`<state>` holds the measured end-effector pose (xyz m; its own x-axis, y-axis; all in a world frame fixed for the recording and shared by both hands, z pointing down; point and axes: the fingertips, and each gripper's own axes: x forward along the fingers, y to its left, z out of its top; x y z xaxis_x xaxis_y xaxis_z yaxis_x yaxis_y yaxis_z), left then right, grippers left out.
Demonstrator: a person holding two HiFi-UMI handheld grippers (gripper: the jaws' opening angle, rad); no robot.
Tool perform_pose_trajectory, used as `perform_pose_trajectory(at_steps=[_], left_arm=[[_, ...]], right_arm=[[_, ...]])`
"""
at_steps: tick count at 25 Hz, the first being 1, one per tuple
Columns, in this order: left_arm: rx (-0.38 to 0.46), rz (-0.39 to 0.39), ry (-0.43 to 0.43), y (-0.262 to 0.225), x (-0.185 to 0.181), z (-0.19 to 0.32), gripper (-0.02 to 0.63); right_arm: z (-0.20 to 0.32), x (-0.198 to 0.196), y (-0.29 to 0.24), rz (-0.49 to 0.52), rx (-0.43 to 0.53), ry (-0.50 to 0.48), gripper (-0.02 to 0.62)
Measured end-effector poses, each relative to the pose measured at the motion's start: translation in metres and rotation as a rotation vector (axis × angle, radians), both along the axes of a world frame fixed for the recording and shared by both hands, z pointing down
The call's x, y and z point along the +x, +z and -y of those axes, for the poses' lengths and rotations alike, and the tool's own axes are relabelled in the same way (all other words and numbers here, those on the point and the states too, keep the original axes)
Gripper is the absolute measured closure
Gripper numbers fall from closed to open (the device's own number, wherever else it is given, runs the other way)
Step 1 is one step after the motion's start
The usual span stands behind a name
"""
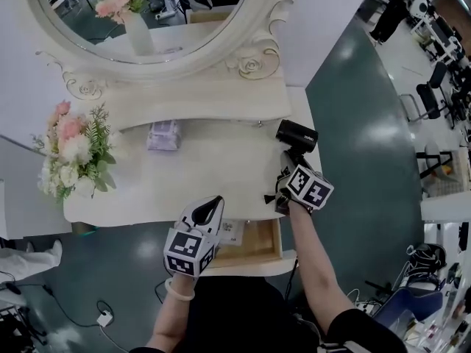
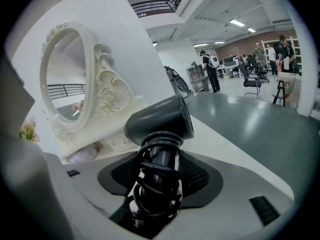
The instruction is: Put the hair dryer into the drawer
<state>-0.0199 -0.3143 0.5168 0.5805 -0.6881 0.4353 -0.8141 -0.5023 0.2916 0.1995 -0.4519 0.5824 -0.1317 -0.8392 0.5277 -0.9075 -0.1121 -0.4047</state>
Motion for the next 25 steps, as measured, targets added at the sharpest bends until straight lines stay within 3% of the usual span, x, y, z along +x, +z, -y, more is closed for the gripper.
perform_pose_trajectory(at_steps=[6,17,25], left_arm=[[0.007,0.009,0.021,-0.003,-0.003,-0.013,0.586],[0.038,0.017,0.072,-0.014,-0.007,-0.042,0.588],[0.057,-0.002,0.101,-0.016,-0.007,-0.056,0.588]], right_arm=[[-0.02,-0.001,-0.018,0.068,0.029,0.01,0.345],[-0.076,-0.009,-0.041,0.082,0.041,-0.049,0.344],[-0.11,-0.039,-0.047,0.064,0.044,-0.127,0.345]])
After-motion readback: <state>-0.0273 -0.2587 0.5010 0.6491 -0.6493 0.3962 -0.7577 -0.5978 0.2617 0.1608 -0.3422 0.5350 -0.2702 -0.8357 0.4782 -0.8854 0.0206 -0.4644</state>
